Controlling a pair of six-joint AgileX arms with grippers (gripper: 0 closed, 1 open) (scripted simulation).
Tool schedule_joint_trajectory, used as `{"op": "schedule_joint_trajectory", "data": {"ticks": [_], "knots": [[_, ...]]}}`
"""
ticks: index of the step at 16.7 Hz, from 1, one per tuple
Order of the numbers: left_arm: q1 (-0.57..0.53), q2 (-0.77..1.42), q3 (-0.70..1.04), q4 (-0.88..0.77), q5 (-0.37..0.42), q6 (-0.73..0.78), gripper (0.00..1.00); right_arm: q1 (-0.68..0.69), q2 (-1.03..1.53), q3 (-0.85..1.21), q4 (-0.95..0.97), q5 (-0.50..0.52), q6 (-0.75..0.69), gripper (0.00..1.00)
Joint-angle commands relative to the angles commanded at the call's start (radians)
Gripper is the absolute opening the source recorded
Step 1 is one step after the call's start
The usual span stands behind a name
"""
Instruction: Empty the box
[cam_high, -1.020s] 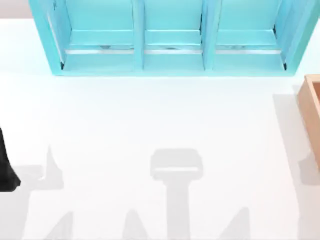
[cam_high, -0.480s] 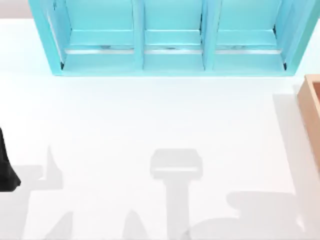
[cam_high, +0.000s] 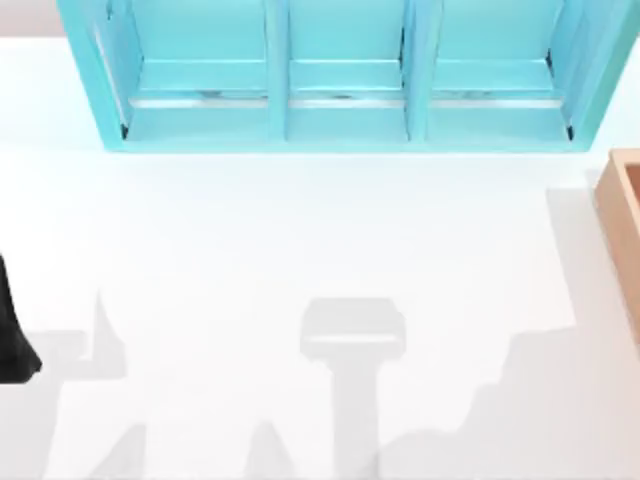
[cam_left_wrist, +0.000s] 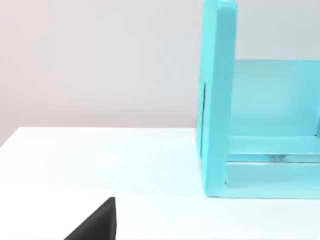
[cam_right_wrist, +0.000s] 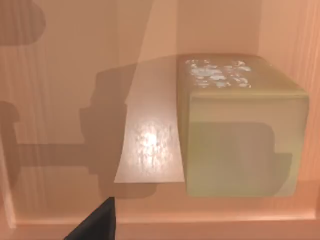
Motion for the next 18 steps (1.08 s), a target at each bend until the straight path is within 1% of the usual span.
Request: {"op": "schedule_joint_trajectory", "data": {"ticks": [8, 11, 15, 18], "knots": [[0.0, 0.0, 0.0, 0.0, 0.0, 0.0, 1.0, -0.001, 0.02, -0.002, 0.003, 0.0, -0.002, 1.0], [0.0, 0.0, 0.0, 0.0, 0.0, 0.0, 1.0, -0.002, 0.049, -0.077, 0.103, 0.0, -0.001, 1.0], [0.0, 0.0, 0.0, 0.0, 0.0, 0.0, 1.0, -0.003, 0.105, -0.214, 0.316, 0.0, -0.001, 1.0], [0.0, 0.0, 0.0, 0.0, 0.0, 0.0, 1.0, -0.003, 0.132, -0.274, 0.389, 0.0, -0.001, 1.0]]}}
